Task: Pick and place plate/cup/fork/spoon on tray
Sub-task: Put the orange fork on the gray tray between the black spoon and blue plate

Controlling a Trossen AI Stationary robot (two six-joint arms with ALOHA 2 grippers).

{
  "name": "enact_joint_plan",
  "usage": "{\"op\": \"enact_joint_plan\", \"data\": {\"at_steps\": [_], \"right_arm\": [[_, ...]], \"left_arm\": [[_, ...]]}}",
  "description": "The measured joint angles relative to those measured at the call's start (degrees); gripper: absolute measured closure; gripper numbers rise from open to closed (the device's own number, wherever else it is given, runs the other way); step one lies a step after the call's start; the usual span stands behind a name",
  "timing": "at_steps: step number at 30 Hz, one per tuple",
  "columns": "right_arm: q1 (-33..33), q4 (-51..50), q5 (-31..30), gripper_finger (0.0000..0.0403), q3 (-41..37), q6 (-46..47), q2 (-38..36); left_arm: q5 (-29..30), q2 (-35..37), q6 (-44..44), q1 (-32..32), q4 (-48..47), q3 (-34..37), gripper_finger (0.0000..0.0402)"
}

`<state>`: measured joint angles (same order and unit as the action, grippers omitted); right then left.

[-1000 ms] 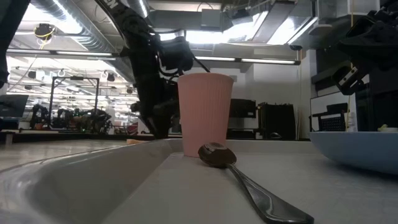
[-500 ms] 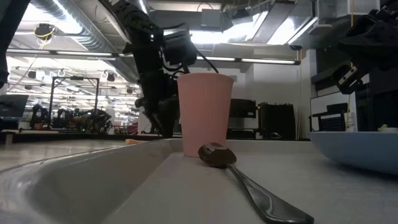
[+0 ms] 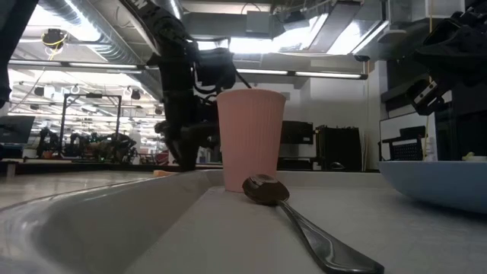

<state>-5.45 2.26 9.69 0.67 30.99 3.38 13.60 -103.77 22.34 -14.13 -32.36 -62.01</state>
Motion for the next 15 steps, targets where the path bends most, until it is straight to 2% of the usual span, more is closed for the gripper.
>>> {"op": "enact_joint_plan", "data": {"at_steps": [12,15], "right_arm": [[0.0,0.0,0.0,0.0397,0.0,1.1,0.0],[0.0,0.0,0.0,0.0397,0.0,1.8,0.0]], "left_arm": [[-2.1,0.3,5.8,0.0,0.7,4.8,0.0288],[-2.5,0.3,7.2,0.3,0.9,5.6,0.0304]]}}
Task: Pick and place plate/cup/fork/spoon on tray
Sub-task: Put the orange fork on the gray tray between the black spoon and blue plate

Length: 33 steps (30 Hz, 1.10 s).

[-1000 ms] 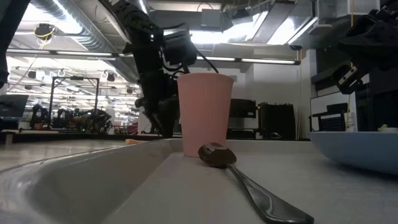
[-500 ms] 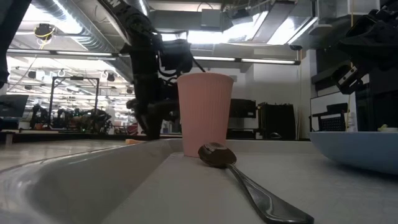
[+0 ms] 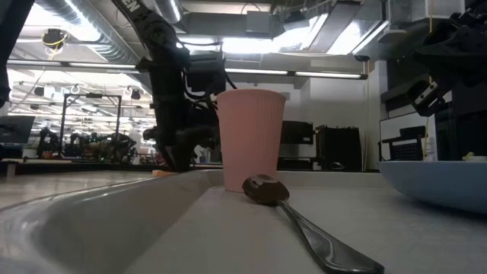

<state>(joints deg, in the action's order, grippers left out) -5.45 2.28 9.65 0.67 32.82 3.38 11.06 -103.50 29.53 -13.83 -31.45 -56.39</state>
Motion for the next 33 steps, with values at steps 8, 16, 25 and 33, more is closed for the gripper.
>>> {"op": "enact_joint_plan", "data": {"at_steps": [8,16,25,33], "right_arm": [[0.0,0.0,0.0,0.0397,0.0,0.1,0.0],[0.0,0.0,0.0,0.0397,0.0,1.5,0.0],[0.0,0.0,0.0,0.0397,0.0,1.5,0.0],[0.0,0.1,1.2,0.0397,0.0,1.9,0.0]], "left_arm": [[-1.1,-0.1,1.5,0.1,0.4,-0.4,0.0343],[0.1,3.3,2.5,0.2,-4.5,-6.7,0.0343],[5.0,9.9,10.9,4.7,-6.8,-15.6,0.0343],[10.9,9.8,25.2,15.8,-5.0,-25.6,0.0343]]}}
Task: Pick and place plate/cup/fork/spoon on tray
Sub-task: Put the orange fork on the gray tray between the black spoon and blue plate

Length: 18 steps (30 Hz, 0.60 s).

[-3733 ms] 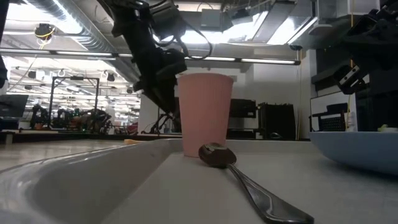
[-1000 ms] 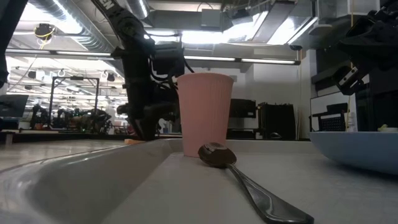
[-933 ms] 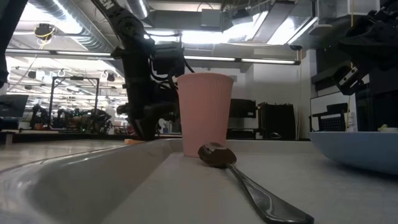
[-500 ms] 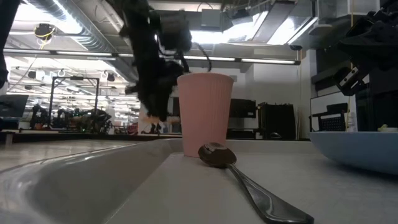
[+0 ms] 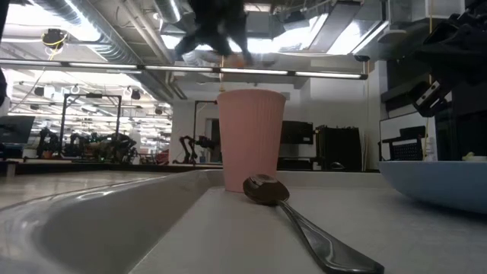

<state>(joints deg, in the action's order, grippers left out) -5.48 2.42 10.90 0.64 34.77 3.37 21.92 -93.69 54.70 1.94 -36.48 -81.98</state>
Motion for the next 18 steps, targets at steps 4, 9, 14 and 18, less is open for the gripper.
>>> {"op": "enact_joint_plan", "data": {"at_steps": [4,9,14,18], "right_arm": [[0.0,0.7,4.3,0.0397,0.0,4.0,0.0],[0.0,1.5,12.6,0.0397,0.0,4.0,0.0],[0.0,1.9,19.1,0.0397,0.0,4.2,0.0],[0.0,2.1,22.4,0.0397,0.0,4.2,0.0]], "left_arm": [[4.8,0.0,9.8,7.1,0.8,-1.3,0.0343],[10.6,-2.0,21.7,16.2,4.1,-1.4,0.0343],[15.9,-7.1,25.9,23.6,15.7,-1.3,0.0343],[19.5,-12.1,26.0,27.4,26.7,-1.3,0.0343]]}}
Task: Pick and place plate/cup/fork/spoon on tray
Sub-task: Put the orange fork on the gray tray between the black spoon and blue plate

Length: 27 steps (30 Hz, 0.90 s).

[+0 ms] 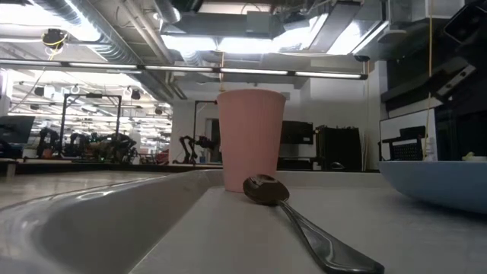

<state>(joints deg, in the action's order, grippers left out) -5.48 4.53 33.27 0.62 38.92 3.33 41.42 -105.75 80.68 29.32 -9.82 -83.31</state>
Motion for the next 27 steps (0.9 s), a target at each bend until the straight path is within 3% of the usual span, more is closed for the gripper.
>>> {"op": "enact_joint_plan", "data": {"at_steps": [5,13,22,27], "right_arm": [[0.0,0.0,1.6,0.0397,0.0,1.5,0.0],[0.0,0.0,2.5,0.0397,0.0,1.3,0.0],[0.0,-0.1,2.5,0.0397,0.0,-0.2,0.0],[0.0,-0.1,2.5,0.0397,0.0,-0.4,0.0]], "left_arm": [[1.4,-5.9,3.8,2.8,7.8,-0.1,0.0343],[0.9,-11.9,12.3,5.5,7.7,-3.0,0.0343],[-4.5,-16.8,23.2,4.9,-7.6,-10.3,0.0343],[-5.1,-18.5,27.2,4.7,-8.6,-10.8,0.0343]]}}
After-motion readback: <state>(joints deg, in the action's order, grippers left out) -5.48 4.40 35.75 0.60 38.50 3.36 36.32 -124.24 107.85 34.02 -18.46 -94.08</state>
